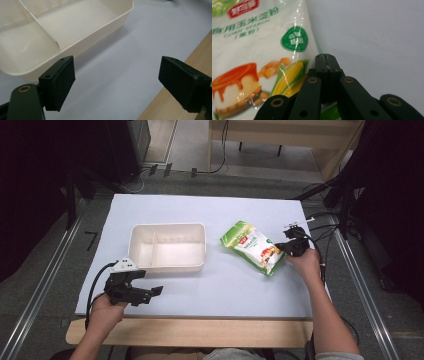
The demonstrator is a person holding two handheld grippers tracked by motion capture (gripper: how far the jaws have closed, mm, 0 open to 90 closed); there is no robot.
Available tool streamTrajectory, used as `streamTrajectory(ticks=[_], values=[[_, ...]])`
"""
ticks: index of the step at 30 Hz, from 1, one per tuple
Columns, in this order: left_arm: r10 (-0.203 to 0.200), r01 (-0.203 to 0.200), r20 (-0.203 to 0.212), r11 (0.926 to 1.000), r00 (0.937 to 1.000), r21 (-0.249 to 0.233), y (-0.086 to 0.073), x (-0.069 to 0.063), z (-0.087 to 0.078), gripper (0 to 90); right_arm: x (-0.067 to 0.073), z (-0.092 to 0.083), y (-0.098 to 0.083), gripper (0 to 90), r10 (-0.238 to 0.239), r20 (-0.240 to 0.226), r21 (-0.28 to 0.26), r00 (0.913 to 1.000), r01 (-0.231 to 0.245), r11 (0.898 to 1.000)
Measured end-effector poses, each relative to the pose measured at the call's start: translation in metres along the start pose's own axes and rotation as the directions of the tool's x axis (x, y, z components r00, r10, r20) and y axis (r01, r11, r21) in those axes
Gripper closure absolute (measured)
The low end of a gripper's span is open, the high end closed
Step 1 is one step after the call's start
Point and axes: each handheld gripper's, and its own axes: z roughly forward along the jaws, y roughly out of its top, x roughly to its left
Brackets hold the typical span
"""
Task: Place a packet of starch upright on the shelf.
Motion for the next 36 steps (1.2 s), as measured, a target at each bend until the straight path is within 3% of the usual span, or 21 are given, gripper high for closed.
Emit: streamTrajectory(ticks=[4,13,18,20,22,24,27,30,33,36], values=[[0.007,-0.007,0.006,1.0000,1.0000,-0.002,0.003,0.000,0.002,14.6,0.007,-0.009,-0.012,90.0,-0.024,-0.002,0.008,0.9997,0.024,1.000],[0.015,-0.015,0.012,0.9999,0.9998,0.002,0.006,-0.001,0.005,14.6,0.025,-0.029,-0.037,90.0,-0.025,-0.044,0.028,0.9987,0.026,0.999],[0.012,-0.012,0.012,0.9999,0.9998,-0.003,0.007,0.000,0.005,14.7,0.030,-0.037,-0.045,90.0,0.005,-0.105,0.050,0.9945,0.001,0.999],[0.012,-0.012,0.012,0.9999,0.9999,-0.005,0.006,0.000,0.004,14.7,0.030,-0.039,-0.043,90.0,0.002,-0.118,0.048,0.9930,0.003,0.999],[0.014,-0.014,0.013,0.9999,0.9998,-0.004,0.006,0.000,0.004,14.7,0.031,-0.044,-0.038,90.0,-0.030,-0.086,0.004,0.9959,0.031,1.000],[0.012,-0.012,0.007,0.9999,0.9999,-0.001,0.006,0.000,0.005,14.6,0.032,-0.048,-0.033,79.3,-0.048,-0.067,-0.057,0.9966,0.044,0.997],[0.015,-0.015,0.004,0.9999,0.9999,0.005,0.006,0.001,0.005,14.6,0.032,-0.046,-0.023,72.1,-0.046,-0.076,-0.089,0.9961,0.039,0.995],[0.015,-0.015,0.004,0.9999,0.9999,0.000,0.006,0.000,0.005,14.7,0.031,-0.040,-0.015,64.1,-0.055,-0.066,-0.108,0.9964,0.047,0.993],[0.013,-0.013,0.002,0.9999,0.9999,-0.001,0.006,0.000,0.005,14.7,0.028,-0.032,-0.004,50.0,-0.032,-0.056,-0.097,0.9979,0.027,0.995],[0.019,-0.019,0.007,0.9998,0.9998,0.000,0.006,0.000,0.005,14.7,0.024,-0.024,0.007,43.0,-0.034,-0.059,-0.092,0.9977,0.029,0.995]])
